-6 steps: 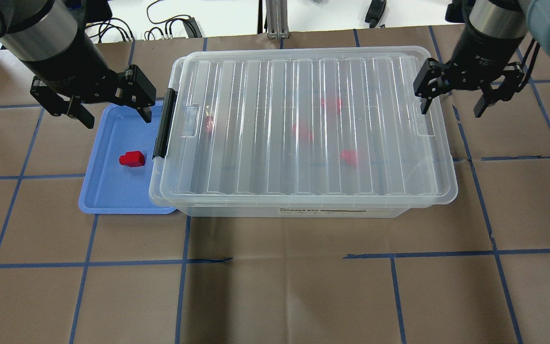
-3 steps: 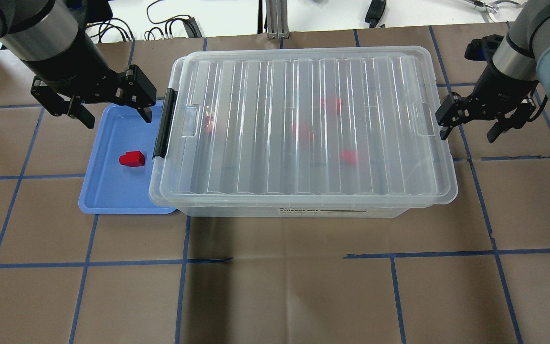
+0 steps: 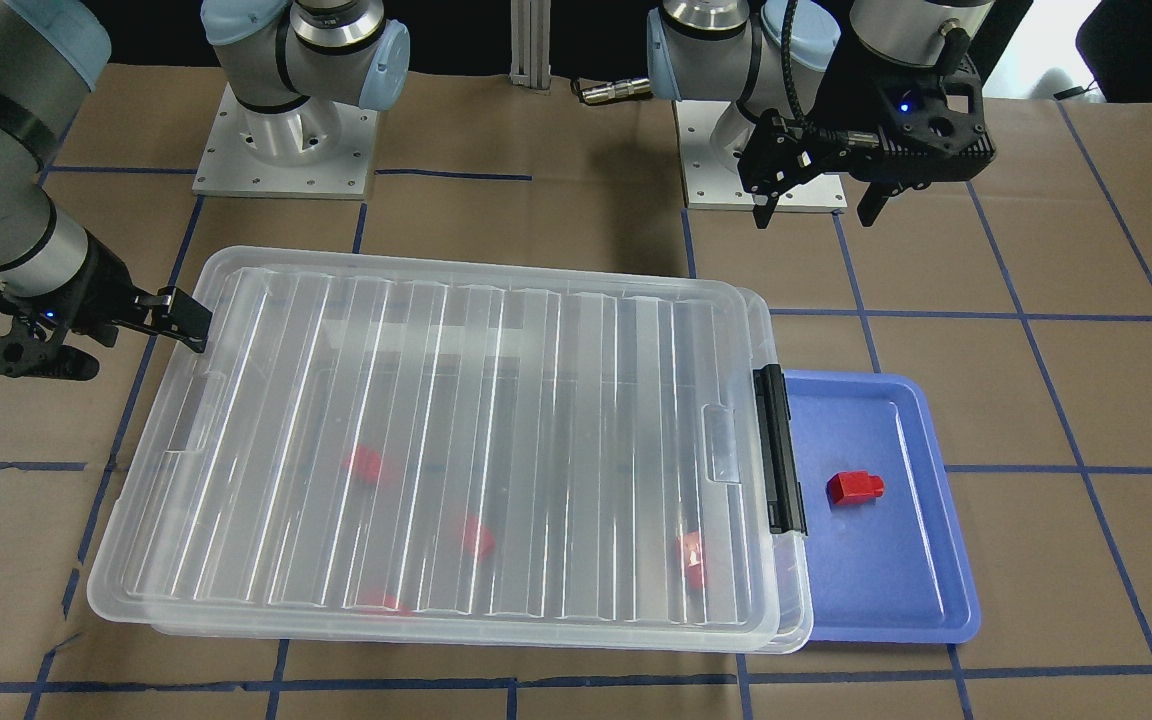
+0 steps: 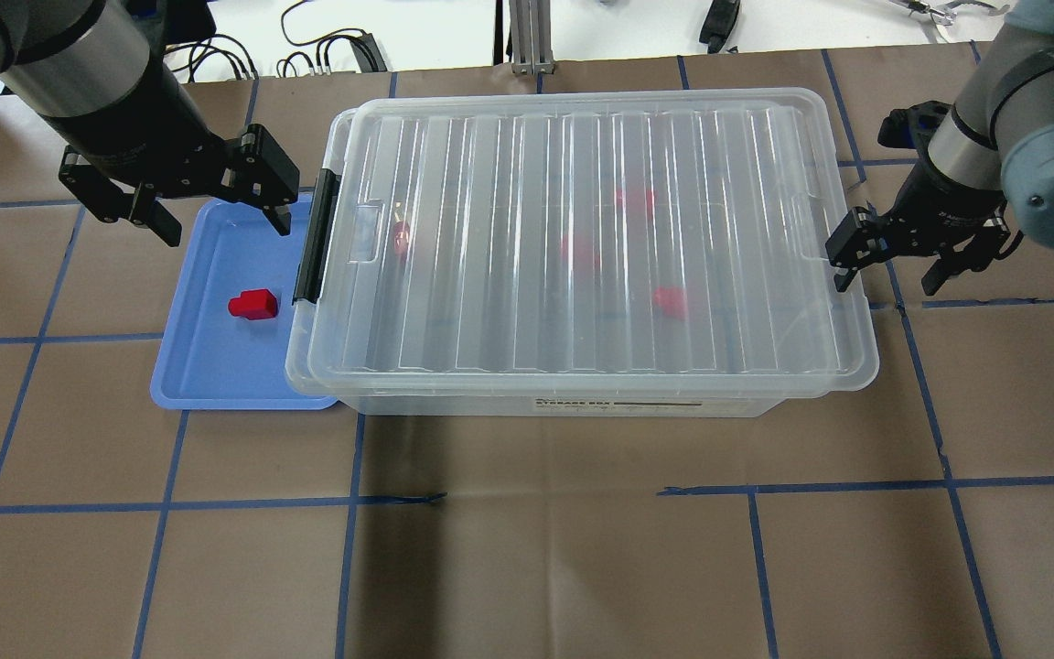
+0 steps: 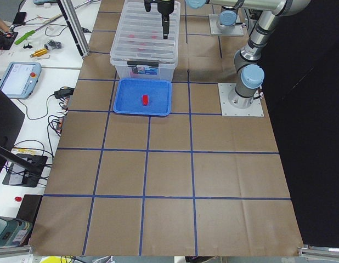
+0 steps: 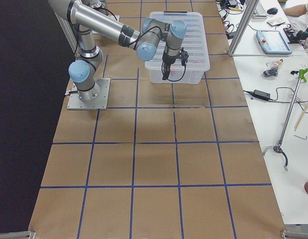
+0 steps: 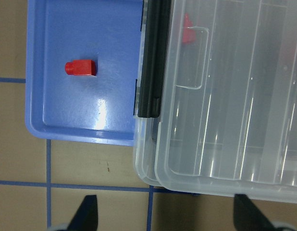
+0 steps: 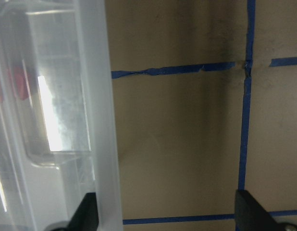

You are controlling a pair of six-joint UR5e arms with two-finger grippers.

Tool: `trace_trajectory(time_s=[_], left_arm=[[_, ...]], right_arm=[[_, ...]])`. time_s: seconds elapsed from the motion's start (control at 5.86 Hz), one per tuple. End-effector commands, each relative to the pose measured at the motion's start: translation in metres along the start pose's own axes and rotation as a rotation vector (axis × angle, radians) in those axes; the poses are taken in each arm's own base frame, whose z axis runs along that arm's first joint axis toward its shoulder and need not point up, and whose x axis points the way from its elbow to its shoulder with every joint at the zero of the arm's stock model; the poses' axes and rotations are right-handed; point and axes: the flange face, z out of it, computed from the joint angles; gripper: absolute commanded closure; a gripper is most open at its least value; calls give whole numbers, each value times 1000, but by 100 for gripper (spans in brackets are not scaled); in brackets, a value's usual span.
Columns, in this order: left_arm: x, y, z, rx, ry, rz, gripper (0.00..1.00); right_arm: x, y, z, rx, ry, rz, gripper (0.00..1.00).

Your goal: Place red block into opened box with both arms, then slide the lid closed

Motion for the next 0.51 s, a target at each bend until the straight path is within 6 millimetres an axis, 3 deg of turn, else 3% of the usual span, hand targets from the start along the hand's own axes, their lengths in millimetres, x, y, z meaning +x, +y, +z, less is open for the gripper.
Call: trace_trajectory(time_s=[0.0,0.34], left_arm=[[0,0,0,0,0,6,2],[-6,-2,1,-4,-8,254,2]], right_arm=[[24,-5,-7,45,93,-46,0],[101,-1,-10,46,110,-54,0]])
